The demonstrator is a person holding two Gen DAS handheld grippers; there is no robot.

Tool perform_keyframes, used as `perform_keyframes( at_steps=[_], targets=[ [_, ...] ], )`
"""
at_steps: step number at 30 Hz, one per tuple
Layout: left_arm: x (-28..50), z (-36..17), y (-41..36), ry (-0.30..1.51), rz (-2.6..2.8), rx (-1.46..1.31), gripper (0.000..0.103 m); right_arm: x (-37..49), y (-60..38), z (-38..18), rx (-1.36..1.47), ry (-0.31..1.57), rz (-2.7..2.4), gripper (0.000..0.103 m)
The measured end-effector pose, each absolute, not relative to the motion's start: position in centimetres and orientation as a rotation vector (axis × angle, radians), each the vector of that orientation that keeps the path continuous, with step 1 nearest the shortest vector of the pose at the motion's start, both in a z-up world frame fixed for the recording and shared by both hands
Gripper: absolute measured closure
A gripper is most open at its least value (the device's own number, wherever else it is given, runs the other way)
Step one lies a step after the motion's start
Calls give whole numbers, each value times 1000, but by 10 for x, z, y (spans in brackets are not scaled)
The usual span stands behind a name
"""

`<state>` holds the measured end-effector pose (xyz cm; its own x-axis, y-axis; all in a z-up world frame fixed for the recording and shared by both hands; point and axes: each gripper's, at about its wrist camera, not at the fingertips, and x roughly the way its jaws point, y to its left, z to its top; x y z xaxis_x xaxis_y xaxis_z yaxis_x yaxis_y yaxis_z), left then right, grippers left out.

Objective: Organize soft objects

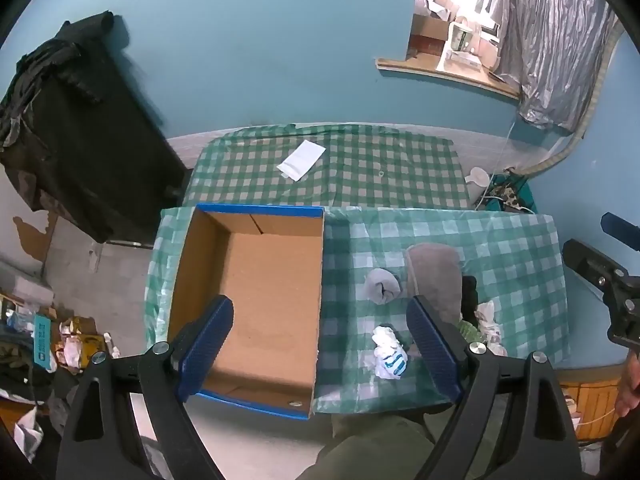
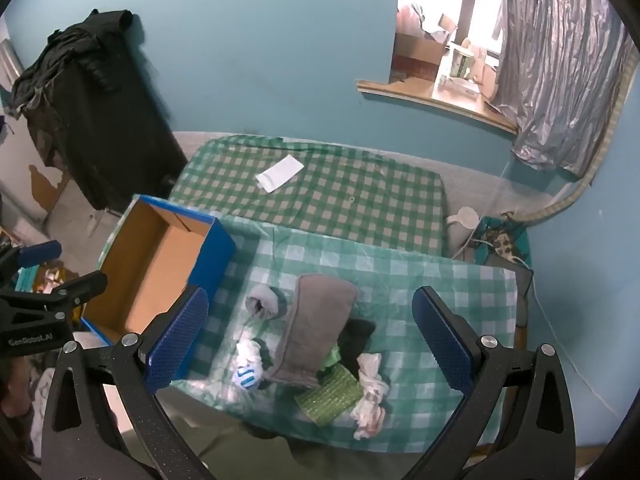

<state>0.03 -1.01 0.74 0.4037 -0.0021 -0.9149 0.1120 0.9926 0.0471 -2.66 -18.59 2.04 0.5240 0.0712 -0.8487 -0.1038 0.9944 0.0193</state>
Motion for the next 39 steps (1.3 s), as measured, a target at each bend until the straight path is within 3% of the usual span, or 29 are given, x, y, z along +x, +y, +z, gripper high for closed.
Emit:
perform_keyframes(
  at_steps=[39],
  targets=[
    [0, -2, -15, 1178, -38, 149, 14, -26, -183, 15, -28, 1025, 110, 2]
  ],
)
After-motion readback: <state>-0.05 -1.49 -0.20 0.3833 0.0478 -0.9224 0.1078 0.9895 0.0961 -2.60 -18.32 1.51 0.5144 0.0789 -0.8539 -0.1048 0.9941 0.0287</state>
